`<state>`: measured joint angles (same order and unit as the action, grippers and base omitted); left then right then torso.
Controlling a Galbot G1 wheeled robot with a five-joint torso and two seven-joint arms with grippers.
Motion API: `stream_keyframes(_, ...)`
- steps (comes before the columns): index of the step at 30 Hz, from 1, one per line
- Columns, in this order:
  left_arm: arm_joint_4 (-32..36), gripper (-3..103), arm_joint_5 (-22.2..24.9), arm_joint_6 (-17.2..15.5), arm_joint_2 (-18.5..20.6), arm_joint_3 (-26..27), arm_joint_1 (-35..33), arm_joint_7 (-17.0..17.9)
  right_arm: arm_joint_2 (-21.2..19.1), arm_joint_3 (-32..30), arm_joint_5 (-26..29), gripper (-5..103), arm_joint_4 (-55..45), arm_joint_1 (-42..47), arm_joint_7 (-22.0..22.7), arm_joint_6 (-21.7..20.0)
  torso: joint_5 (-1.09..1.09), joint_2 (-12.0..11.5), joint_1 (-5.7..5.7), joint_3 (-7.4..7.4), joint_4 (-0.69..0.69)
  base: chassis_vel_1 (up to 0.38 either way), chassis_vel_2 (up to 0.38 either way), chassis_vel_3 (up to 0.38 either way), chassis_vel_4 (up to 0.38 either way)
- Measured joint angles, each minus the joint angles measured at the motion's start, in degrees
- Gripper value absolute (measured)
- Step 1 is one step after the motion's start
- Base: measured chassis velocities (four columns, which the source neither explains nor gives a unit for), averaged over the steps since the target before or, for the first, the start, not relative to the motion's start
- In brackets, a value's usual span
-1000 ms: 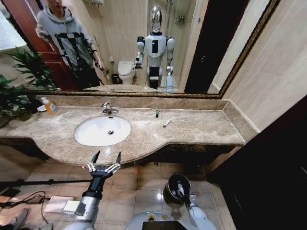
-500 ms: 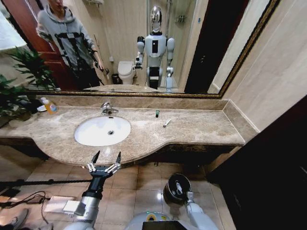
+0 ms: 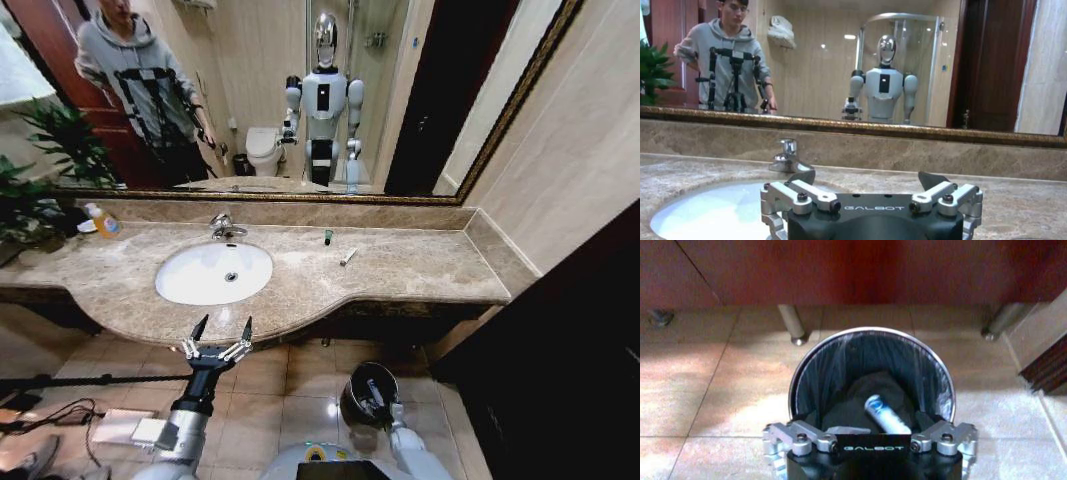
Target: Pick up the trash from the sink and place it in the trash bin.
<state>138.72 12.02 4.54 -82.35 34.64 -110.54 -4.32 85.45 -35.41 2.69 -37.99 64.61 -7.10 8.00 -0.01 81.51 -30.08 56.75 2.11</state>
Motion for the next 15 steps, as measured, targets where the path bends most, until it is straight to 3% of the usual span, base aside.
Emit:
stream_keyframes(4, 0.0, 100, 0.0, 0.0, 0.0, 0.0, 0.0, 0.0, 0.0, -0.2, -2.4, 100, -5.3, 3.4, 1.4, 2.0, 0.02, 0.0, 0.00, 0.00, 0.00, 0.000, 0.000, 0.000, 0.000)
stream_keyframes(6, 0.0, 100, 0.0, 0.0, 0.0, 0.0, 0.0, 0.0, 0.1, -1.3, -7.3, 100, -9.6, 6.6, 5.0, 4.9, 0.01, 0.0, 0.00, 0.00, 0.00, 0.000, 0.000, 0.000, 0.000)
stream_keyframes(8, 0.0, 100, 0.0, 0.0, 0.0, 0.0, 0.0, 0.0, 0.1, -1.5, -8.9, 100, -13.0, 8.8, 7.0, 5.9, 0.02, 0.0, 0.00, 0.00, -0.01, 0.000, 0.000, 0.000, 0.000)
stream_keyframes(15, 0.0, 100, 0.0, 0.0, 0.0, 0.0, 0.0, 0.0, 0.0, -2.5, -10.4, 100, -30.0, 17.9, 14.0, 10.1, 0.01, 0.0, 0.00, 0.00, 0.00, 0.000, 0.000, 0.000, 0.000)
